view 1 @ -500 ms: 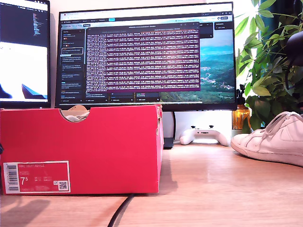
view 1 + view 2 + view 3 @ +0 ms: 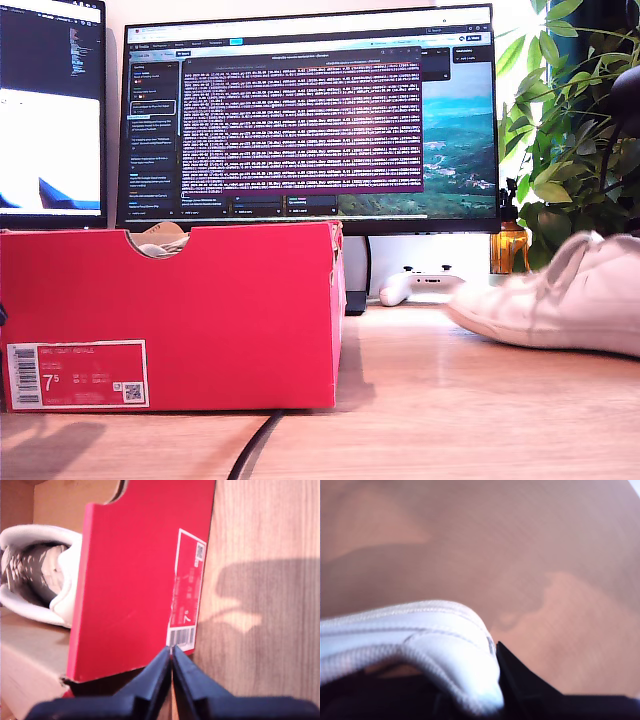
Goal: Pack the white shoes by picking the first shoe and placing it inside the red shoebox, left side, then picking and rotating the second shoe and placing it in the shoebox
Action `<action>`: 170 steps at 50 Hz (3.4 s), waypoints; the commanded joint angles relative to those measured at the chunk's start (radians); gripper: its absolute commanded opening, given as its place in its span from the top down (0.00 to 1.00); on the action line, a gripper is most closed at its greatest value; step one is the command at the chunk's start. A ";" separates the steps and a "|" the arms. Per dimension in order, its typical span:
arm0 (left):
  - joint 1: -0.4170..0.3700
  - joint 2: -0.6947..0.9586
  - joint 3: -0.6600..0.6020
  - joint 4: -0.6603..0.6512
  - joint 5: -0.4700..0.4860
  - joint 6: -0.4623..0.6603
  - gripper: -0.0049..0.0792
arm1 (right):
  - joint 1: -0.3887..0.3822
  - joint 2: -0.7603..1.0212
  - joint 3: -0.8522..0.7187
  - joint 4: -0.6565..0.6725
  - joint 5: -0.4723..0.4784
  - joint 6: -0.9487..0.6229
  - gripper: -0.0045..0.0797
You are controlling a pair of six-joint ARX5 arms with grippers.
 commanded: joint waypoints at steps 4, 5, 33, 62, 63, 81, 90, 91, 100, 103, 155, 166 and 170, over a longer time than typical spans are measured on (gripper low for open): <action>-0.004 0.004 0.000 0.001 0.002 -0.003 0.97 | -0.002 -0.015 0.133 -0.010 -0.088 -0.251 0.96; -0.004 0.004 0.000 0.001 0.002 -0.003 0.97 | -0.002 -0.015 0.145 -0.010 -0.104 -0.285 0.96; -0.004 0.004 0.000 0.001 0.002 -0.003 0.97 | 0.158 -0.013 0.327 0.181 -0.439 -0.837 0.96; -0.004 0.004 0.000 0.001 0.002 -0.003 0.97 | 0.416 0.090 0.483 0.547 -0.394 -1.054 0.96; -0.004 0.004 0.000 0.001 0.002 -0.003 0.97 | 0.423 0.095 0.486 0.551 -0.384 -1.054 0.96; -0.004 0.004 0.000 0.001 0.002 -0.003 0.97 | 0.513 0.201 0.490 0.664 -0.203 -1.210 0.96; -0.004 0.004 0.000 0.001 0.002 -0.003 0.97 | 0.536 0.247 0.490 0.677 -0.153 -1.240 0.96; -0.004 0.004 0.000 0.001 0.002 -0.003 0.97 | 0.539 0.253 0.490 0.678 -0.153 -1.239 0.96; -0.004 0.004 0.000 0.001 0.002 -0.003 0.97 | 0.561 0.291 0.490 0.666 -0.116 -1.263 0.96; -0.004 0.004 0.000 0.001 0.002 -0.003 0.97 | 0.564 0.304 0.490 0.654 -0.109 -1.263 0.96; -0.004 0.004 0.000 0.001 0.002 -0.003 0.97 | 0.620 0.404 0.490 0.526 -0.074 -1.286 0.67; -0.004 0.004 0.000 0.001 0.002 -0.003 0.97 | 0.619 0.404 0.490 0.563 -0.013 -1.287 0.67; -0.004 0.004 0.000 0.001 0.002 -0.003 0.97 | 0.620 0.403 0.492 0.566 0.005 -1.287 0.67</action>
